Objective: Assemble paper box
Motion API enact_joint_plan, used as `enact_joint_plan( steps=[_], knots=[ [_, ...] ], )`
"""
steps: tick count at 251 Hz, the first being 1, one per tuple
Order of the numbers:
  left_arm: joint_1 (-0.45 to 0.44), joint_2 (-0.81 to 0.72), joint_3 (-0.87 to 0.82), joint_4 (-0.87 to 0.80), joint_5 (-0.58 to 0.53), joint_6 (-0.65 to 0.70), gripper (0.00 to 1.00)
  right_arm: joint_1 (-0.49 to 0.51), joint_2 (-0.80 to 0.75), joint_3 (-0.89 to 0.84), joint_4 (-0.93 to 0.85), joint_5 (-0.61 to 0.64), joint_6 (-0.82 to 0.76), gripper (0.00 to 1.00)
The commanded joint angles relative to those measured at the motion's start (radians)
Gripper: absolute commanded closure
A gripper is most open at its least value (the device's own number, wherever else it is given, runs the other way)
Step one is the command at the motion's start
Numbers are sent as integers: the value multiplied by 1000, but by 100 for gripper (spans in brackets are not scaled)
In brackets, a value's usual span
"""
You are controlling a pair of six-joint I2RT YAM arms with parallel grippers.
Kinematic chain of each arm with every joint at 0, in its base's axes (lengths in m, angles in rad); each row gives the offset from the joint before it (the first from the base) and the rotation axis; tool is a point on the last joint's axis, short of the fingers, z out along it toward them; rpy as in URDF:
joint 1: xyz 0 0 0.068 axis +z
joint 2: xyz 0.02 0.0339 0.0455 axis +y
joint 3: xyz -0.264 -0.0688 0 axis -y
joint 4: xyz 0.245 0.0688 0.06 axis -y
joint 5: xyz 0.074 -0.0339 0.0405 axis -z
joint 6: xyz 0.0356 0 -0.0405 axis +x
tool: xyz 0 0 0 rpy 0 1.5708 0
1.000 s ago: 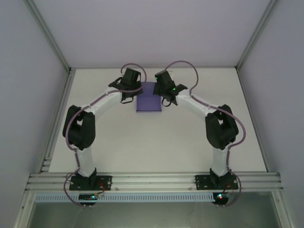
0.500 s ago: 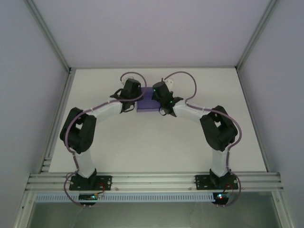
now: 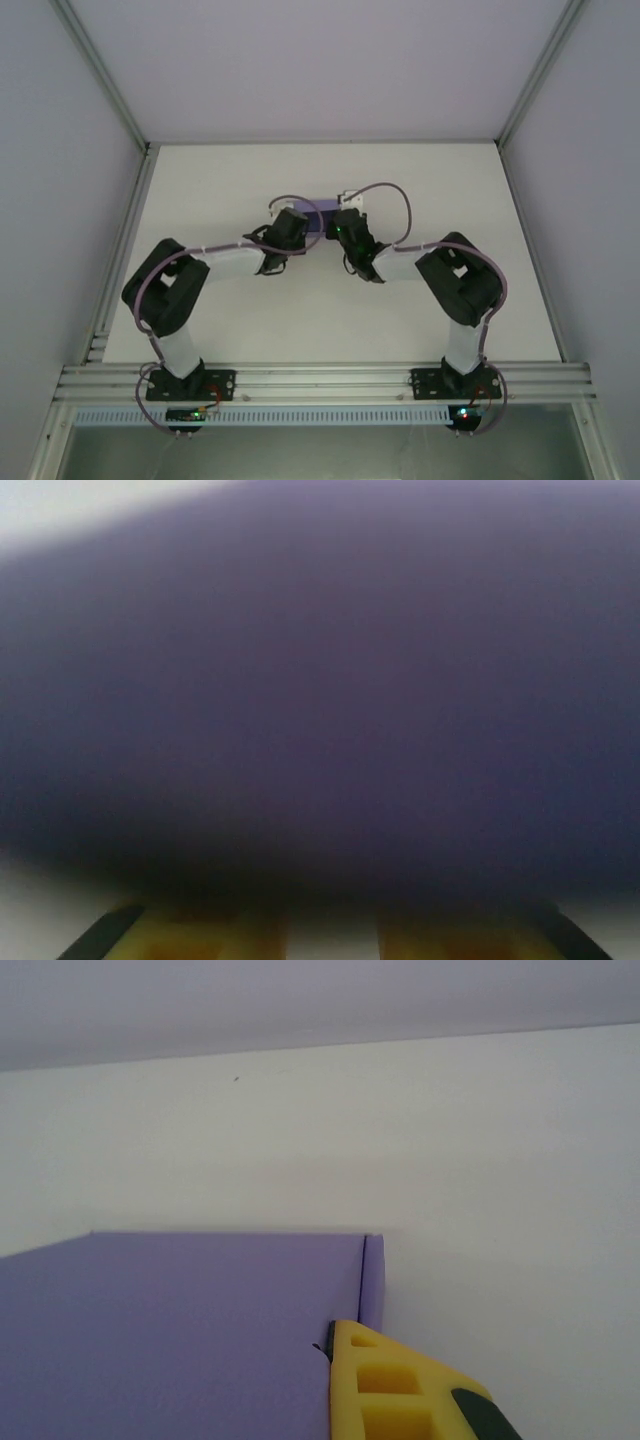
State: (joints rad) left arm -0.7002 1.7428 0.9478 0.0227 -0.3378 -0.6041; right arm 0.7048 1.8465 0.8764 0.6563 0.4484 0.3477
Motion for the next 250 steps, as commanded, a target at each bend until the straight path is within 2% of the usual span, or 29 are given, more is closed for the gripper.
enact_joint_plan(
  steps=[1,11,21,39,67,95,120,146,191,201,210,236,250],
  knots=[
    [-9,-86,1,-58,-4,14,64,9,-7,-46,-62,-38,-58,100],
    [-12,-114,6,-83,-3,16,56,12,-10,-46,-64,-41,-82,100],
    [-17,-146,9,-104,-5,19,43,18,-12,-44,-71,-39,-109,100],
    [-20,-208,31,-167,-2,27,31,26,-10,-29,-107,-26,-146,100],
    [-17,-290,93,-293,28,47,0,34,-4,-4,-152,-15,-176,100],
    [-3,-345,147,-403,18,24,0,46,9,8,-163,-7,-184,100],
    [91,-342,192,-440,89,18,1,54,21,11,-164,9,-204,100],
    [226,-246,285,-436,258,41,0,59,33,16,-162,23,-225,100],
    [361,18,493,-437,550,147,0,59,55,22,-162,9,-228,100],
    [383,76,538,-469,581,142,2,58,58,22,-159,11,-227,100],
    [397,120,561,-471,655,179,4,58,59,23,-154,6,-226,100],
    [420,205,559,-406,820,208,5,57,63,26,-145,-10,-240,100],
    [436,247,549,-349,885,177,8,57,65,30,-142,-9,-253,99]
  ],
)
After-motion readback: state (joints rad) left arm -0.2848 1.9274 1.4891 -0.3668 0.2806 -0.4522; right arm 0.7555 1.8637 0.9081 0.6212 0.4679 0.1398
